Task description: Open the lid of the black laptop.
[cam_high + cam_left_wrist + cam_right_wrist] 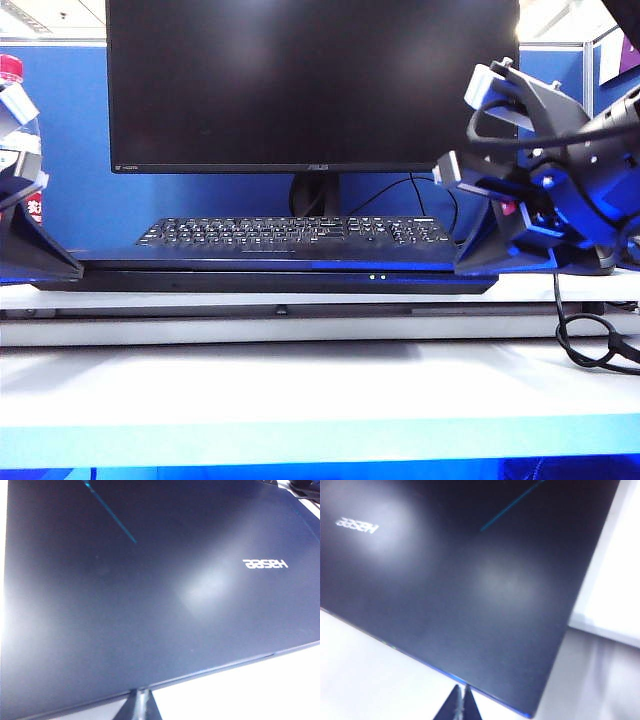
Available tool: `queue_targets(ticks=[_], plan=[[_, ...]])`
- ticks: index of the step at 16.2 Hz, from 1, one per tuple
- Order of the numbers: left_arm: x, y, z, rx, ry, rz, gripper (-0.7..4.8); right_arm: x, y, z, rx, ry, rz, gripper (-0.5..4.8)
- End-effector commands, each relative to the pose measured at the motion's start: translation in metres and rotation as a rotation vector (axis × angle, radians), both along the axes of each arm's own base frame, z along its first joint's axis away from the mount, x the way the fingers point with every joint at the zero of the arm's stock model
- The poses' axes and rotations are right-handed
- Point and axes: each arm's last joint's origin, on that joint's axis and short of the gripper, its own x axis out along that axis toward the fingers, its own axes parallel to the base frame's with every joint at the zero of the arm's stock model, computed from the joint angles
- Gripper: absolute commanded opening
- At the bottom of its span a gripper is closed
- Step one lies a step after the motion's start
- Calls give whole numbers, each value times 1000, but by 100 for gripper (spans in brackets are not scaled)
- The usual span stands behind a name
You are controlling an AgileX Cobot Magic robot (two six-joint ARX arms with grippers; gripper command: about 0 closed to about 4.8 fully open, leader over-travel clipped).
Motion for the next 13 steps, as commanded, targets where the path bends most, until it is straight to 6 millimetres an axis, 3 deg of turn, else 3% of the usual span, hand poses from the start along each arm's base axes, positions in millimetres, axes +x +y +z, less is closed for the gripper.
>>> queue_targets(ticks=[1,13], plan=[[1,1,2,9,-22,19,25,1,0,1,9,-7,-8,-1],[2,0,3,-6,-31,24,25,8,1,4,49,-56,-26,-1]])
